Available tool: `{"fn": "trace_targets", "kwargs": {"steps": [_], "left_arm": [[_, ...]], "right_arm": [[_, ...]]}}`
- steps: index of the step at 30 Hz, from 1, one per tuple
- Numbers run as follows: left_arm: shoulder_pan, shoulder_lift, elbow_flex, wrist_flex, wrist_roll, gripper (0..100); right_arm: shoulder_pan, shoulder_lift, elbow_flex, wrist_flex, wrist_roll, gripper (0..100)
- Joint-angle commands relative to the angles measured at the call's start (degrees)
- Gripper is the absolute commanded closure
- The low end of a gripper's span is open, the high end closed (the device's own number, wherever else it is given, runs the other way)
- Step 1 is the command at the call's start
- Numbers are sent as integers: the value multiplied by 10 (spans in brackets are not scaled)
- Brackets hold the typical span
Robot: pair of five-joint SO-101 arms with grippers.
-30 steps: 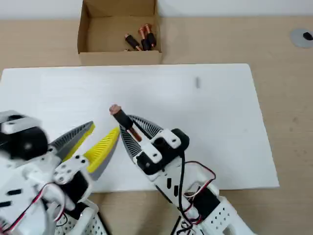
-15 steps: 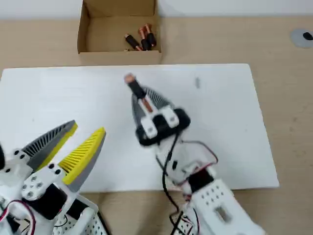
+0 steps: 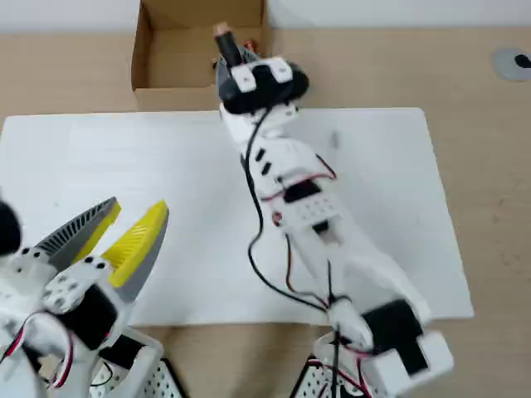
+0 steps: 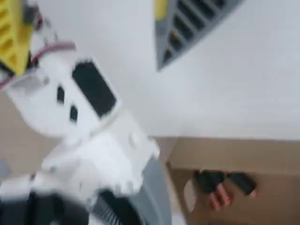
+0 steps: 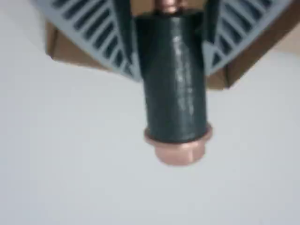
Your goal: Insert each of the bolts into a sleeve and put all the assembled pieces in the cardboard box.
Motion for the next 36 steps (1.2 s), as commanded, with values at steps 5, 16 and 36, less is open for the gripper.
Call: {"fn": "trace_targets", "kwargs": {"steps": [5,16,36], "left_arm": [[-4,8,50,0,4,803],[-5,8,75,-1,27,804],[-6,9,75,0,27,802]], "right_arm": [[40,185,-238,-17,-15,989],[56,402,-493,-16,-15,989],[83,713,-787,-86,58,989]]}}
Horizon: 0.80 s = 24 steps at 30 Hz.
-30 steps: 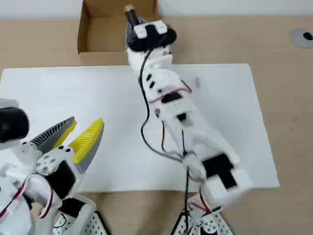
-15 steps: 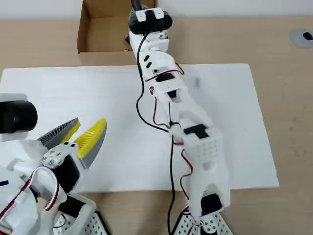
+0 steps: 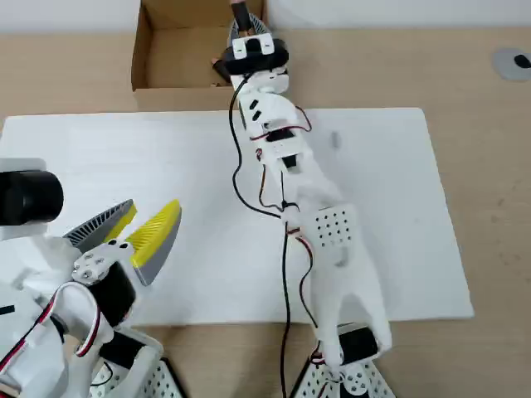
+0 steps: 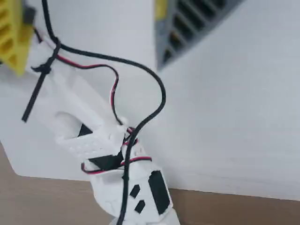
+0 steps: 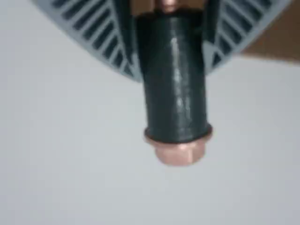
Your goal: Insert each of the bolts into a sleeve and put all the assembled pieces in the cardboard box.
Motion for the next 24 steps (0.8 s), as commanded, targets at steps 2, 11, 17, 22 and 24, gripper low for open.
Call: {"fn": "trace_targets", "kwargs": {"steps": [2,11,17,22,24], "left_arm": [[-5,9,1,0,1,802],[-5,8,48,-14,1,800],[-5,8,33,-25,19,800],[-5,8,12,-24,19,800],[-5,8,11,-23,18,802]], "right_arm": [[10,4,-57,-19,7,989],[15,72,-120,-2,10,989],[27,142,-245,61,8,989],[26,204,-342,95,8,988],[24,226,-370,106,8,988]]}}
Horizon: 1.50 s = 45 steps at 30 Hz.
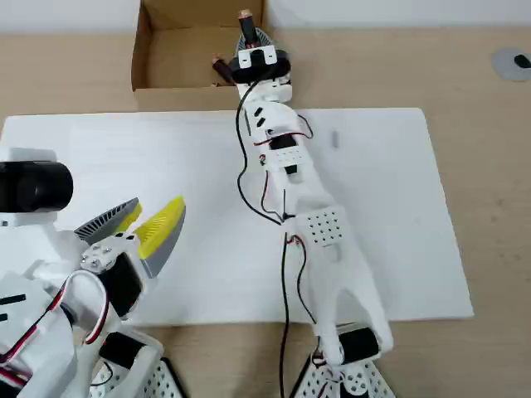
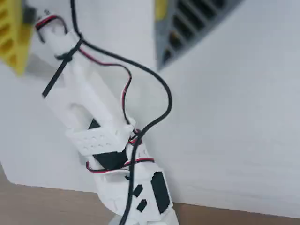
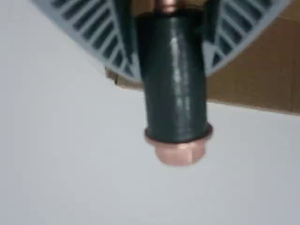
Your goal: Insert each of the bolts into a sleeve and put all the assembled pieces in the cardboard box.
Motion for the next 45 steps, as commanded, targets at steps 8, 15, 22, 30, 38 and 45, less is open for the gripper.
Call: {"fn": "trace_targets", "kwargs": {"steps": [8,15,22,30,38,45], "left_arm": [[-5,7,-21,-11,4,802],[-5,7,-21,-11,4,802],[-5,6,-34,14,3,804],[-5,6,-52,25,3,804],[-5,6,-48,25,3,804],[-5,6,-47,25,3,804]], "right_arm": [[8,72,-149,27,4,988],[7,95,-189,33,6,986],[7,95,-189,105,4,985],[7,124,-179,101,7,986],[2,153,-192,94,7,986],[1,160,-208,98,7,917]]}}
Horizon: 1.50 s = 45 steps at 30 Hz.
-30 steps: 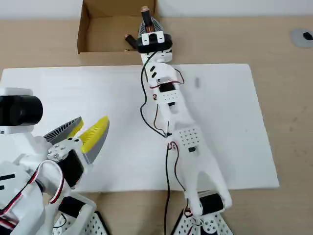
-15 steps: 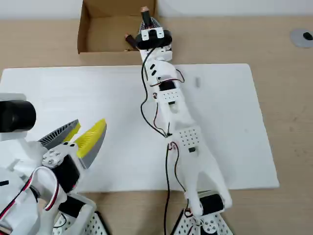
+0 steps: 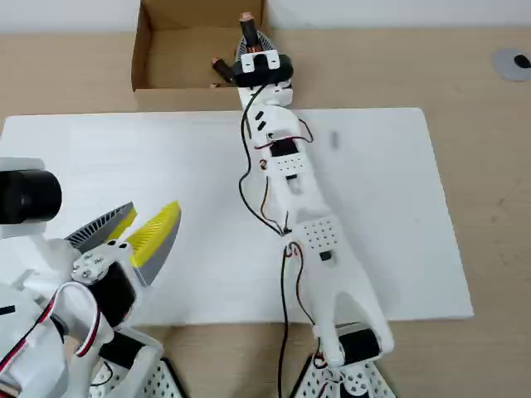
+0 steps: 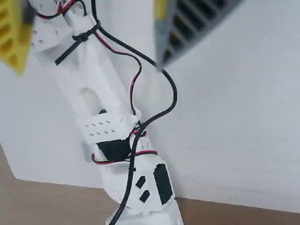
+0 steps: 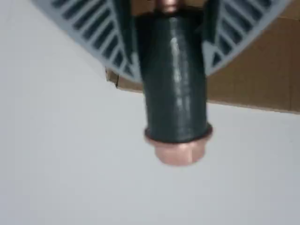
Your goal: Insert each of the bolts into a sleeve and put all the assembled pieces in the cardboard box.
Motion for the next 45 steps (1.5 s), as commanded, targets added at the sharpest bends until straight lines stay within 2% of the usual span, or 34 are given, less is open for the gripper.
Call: {"fn": "trace_targets", "kwargs": {"steps": [1,3,6,17,20,23,27,31,33,39,41,45], "left_arm": [[-5,6,-14,3,3,804],[-5,6,-14,3,3,804],[-5,6,-14,3,3,804],[-5,6,-9,3,3,804],[-5,6,25,0,5,804],[-5,6,72,-14,6,804],[-8,1,92,-39,1,804],[-8,-25,110,-38,-32,805],[-15,-41,150,-42,-47,805],[-103,-96,298,-73,-88,805],[-128,-124,354,-96,-88,805],[-156,-196,453,-142,-91,818]], "right_arm": [[0,18,1,3,11,875],[0,18,2,3,11,789],[0,18,2,4,11,721],[0,14,-6,4,11,716],[0,14,-62,27,9,717],[2,3,-131,159,-5,774],[8,-127,-125,348,-55,998],[-6,-304,-124,640,-105,989],[-20,-385,-123,800,-107,989],[-40,-567,-123,1176,-109,989],[-34,-607,-122,1239,-111,989],[22,-698,-115,1236,-112,989]]}}
